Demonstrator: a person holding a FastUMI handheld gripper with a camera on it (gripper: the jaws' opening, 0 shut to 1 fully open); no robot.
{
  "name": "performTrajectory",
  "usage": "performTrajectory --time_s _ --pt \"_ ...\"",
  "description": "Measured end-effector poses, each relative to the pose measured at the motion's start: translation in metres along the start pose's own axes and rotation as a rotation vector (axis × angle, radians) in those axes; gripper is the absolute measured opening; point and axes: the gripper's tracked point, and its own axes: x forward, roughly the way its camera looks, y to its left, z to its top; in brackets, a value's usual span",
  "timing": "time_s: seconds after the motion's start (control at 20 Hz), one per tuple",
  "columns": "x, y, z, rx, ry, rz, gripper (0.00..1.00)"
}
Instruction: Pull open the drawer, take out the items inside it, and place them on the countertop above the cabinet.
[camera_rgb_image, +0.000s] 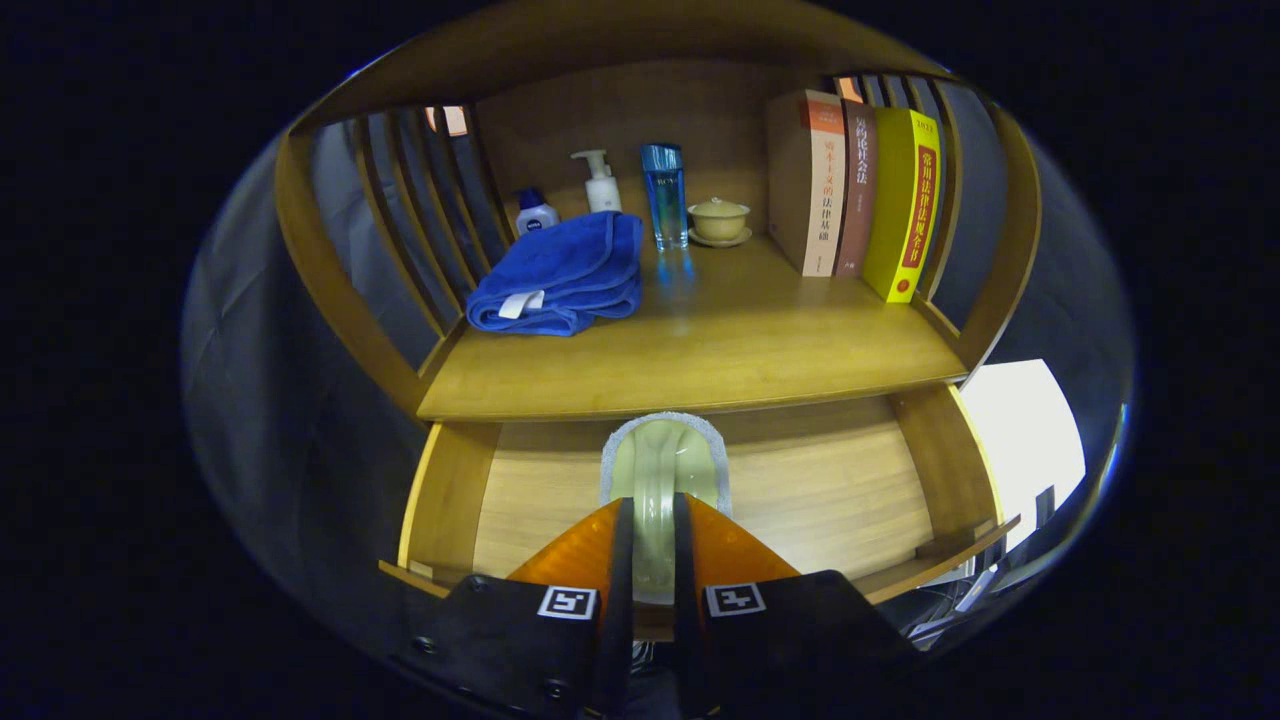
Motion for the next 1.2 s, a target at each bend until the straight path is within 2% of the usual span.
performTrajectory --time_s 0.25,0.45,0.8,1.2 --pt "-0.016 -0.003 0.035 -0.011 -0.043 0.000 0.26" --pt "-0.009 -0.009 0.067 -0.010 -0.072 -0.012 0.26" --pt "0.046 -0.040 0.106 0.022 -0.084 -0.074 0.26" --pt "0.116 -0.049 0.131 0.018 -0.067 -0.085 0.26"
